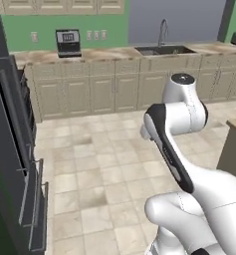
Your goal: Move the hot dog bun to the plate on the dining table and place the condiment next to that plate. Then navigate to the fridge and take the sausage and place it on the plate as well.
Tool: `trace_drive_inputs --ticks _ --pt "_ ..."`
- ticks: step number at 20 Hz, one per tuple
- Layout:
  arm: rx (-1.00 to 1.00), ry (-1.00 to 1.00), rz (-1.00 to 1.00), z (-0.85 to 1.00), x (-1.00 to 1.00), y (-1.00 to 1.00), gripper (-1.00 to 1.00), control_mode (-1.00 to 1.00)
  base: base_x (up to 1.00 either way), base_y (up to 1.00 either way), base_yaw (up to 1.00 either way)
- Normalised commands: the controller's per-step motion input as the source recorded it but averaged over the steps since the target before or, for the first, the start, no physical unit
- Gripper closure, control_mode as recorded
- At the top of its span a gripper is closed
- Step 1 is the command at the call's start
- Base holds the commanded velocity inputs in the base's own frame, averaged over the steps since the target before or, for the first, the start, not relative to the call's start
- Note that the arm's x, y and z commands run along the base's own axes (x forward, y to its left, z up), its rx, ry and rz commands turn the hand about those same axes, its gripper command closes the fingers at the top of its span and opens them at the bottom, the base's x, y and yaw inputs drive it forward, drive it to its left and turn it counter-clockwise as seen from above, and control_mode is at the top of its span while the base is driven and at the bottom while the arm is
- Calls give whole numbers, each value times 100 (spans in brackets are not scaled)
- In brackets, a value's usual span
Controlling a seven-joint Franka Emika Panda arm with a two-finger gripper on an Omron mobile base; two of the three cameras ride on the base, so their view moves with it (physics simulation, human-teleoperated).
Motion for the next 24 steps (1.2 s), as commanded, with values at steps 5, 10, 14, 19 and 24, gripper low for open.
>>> trace_drive_inputs --ticks 5,10,14,19,24 --pt "0 0 0 0 0 0 -100 100 100 -1 1" --pt "0 0 0 0 0 0 -100 100 100 -6 18" --pt "0 0 0 0 0 0 -100 100 100 -13 35" --pt "0 0 0 0 0 0 -100 100 100 -4 48" --pt "0 0 0 0 0 0 -100 100 100 -9 47"
